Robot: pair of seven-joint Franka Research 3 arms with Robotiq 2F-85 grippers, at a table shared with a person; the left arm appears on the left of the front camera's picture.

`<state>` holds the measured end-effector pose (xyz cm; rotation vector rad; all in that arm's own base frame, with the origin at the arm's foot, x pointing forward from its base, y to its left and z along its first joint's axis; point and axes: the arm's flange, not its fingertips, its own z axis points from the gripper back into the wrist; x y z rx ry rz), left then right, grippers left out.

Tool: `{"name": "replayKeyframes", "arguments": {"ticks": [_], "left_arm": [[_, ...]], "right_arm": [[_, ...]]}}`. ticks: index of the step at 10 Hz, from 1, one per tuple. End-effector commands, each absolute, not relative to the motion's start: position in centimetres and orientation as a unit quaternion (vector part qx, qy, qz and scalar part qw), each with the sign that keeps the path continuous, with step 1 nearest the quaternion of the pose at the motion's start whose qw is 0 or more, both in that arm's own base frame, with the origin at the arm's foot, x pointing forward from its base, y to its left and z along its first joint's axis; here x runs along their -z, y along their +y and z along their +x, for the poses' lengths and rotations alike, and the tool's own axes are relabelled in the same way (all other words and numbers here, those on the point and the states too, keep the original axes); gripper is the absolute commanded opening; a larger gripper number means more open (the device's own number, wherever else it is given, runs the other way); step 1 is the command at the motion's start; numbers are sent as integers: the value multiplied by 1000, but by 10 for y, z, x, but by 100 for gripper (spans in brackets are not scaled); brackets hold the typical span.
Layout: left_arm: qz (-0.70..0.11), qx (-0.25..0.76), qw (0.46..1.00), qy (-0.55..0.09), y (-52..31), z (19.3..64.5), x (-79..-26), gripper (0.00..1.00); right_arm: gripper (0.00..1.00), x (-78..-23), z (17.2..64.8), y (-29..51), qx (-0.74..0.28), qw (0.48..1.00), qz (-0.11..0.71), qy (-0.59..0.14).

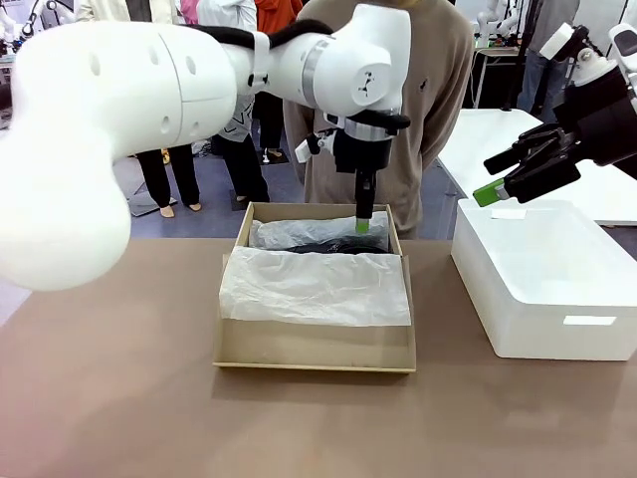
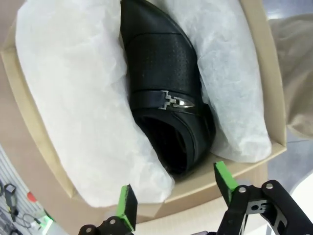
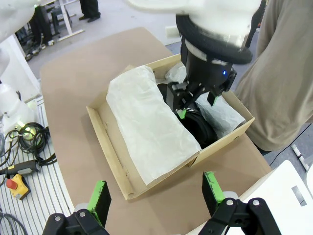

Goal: Pack the shoes into the box.
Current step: Place the other shoe of the Shoes into the Shoes Box, then close the Shoes Box.

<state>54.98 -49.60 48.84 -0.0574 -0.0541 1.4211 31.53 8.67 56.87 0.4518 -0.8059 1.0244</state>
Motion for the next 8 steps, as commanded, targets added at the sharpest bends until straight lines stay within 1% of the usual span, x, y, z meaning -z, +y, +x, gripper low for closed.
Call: {"name": "replayKeyframes", "arguments": {"ticks": [1,2,8], "left_arm": [[-47,-679,732,5,-477,542,-506,100],[-26,-652,757,-25,-496,550,-488,100],[-26,-652,757,-25,-496,550,-488,100]], "right_arm": [[100,-568,319,86,-480,760,217,-379],[100,-568,319,86,-480,760,217,-379],[100,-568,319,86,-480,760,217,-379]]}}
